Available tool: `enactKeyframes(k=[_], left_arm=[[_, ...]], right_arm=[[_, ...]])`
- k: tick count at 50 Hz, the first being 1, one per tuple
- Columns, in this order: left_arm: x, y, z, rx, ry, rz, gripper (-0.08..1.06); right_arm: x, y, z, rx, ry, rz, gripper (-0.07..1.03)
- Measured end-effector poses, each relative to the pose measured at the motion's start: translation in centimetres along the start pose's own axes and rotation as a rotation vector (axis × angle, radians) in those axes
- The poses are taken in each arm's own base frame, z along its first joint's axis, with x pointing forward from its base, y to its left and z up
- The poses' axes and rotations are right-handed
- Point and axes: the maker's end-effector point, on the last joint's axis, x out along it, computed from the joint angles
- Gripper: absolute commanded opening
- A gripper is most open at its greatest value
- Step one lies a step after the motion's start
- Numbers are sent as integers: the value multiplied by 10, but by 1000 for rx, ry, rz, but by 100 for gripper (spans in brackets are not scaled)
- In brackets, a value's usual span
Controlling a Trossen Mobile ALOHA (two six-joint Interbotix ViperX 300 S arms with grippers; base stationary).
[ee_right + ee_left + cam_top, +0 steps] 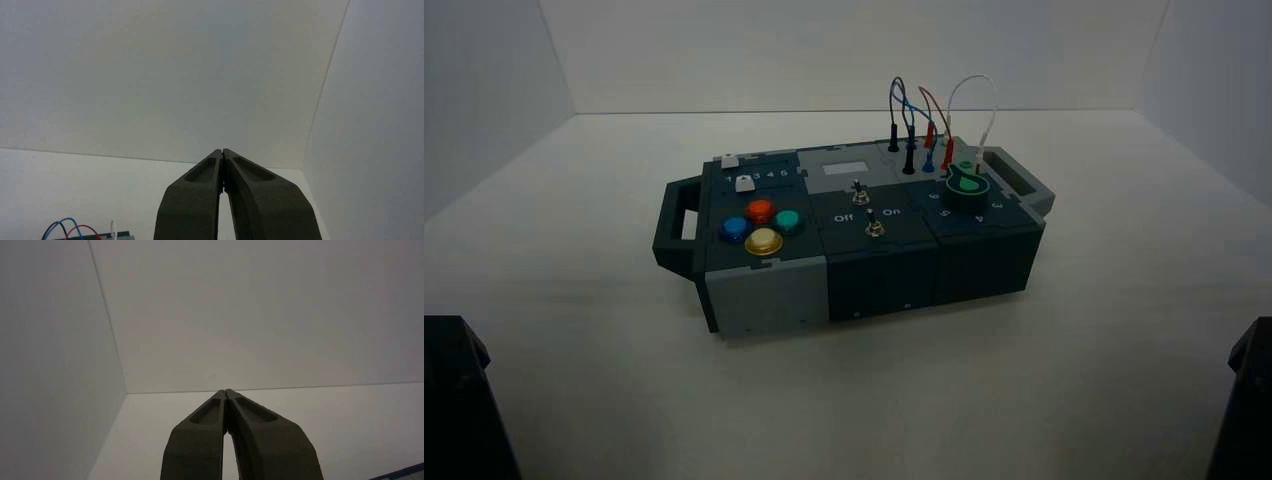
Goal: Move the bottom slider to position 4.
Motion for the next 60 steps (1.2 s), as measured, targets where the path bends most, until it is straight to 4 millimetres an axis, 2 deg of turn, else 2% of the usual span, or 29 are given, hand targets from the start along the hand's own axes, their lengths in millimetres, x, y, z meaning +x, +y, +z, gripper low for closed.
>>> enactKeyframes(k=[23,39,49,60], left_arm=[[3,0,-5,0,21,0,-3],[11,-2,-22,-8,130,-9,-3],[14,-12,-18,-12,212,-48,-3],[12,-31,-33,4,345,-115,-3]], right_arm=[[0,0,-2,-2,5,1,-2],[2,7,-19,-3,122,38,-2],[0,26,-18,-13,191,123,-2],[-3,45,-25,-28,286,211,-2]])
